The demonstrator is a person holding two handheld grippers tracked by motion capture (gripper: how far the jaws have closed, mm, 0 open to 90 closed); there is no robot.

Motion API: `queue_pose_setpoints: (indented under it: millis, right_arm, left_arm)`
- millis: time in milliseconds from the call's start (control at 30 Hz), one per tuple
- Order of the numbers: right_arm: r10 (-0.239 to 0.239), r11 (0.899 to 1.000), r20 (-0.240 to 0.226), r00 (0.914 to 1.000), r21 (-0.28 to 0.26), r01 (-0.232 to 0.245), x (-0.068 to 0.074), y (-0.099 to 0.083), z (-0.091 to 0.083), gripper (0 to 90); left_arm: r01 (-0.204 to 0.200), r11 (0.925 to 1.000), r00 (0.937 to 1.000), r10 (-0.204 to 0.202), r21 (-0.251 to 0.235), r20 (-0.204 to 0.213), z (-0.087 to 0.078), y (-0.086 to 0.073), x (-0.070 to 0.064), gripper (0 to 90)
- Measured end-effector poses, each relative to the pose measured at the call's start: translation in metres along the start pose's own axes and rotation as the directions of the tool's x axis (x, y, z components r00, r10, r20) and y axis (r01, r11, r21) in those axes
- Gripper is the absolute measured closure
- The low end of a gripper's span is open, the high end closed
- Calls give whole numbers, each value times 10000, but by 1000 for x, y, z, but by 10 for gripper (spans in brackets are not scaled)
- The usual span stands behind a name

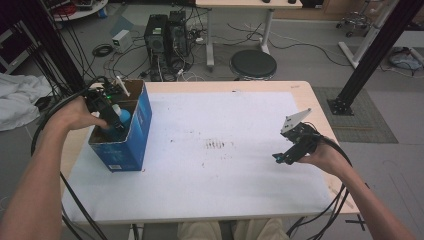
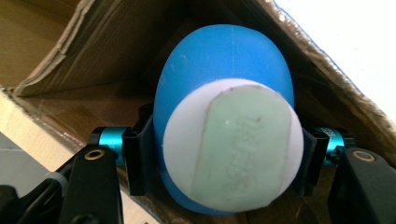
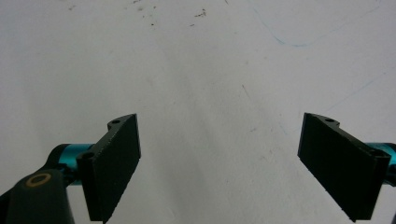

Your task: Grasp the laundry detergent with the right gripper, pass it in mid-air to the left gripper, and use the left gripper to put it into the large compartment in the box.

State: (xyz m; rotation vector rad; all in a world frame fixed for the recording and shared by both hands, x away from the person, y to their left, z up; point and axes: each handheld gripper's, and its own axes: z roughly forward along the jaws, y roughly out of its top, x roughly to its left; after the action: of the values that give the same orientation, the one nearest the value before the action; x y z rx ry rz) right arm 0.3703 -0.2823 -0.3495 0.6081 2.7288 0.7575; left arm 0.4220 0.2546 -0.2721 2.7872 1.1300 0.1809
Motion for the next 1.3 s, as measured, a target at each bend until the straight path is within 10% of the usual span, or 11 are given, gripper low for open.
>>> queue_pose_setpoints:
  millis: [1300]
  right_arm:
    - [67, 9999, 7, 10000, 145, -67, 4, -4, 5, 124]
  left_arm:
    - [-157, 9998, 9997, 155, -134, -203, -2, 1, -2, 275]
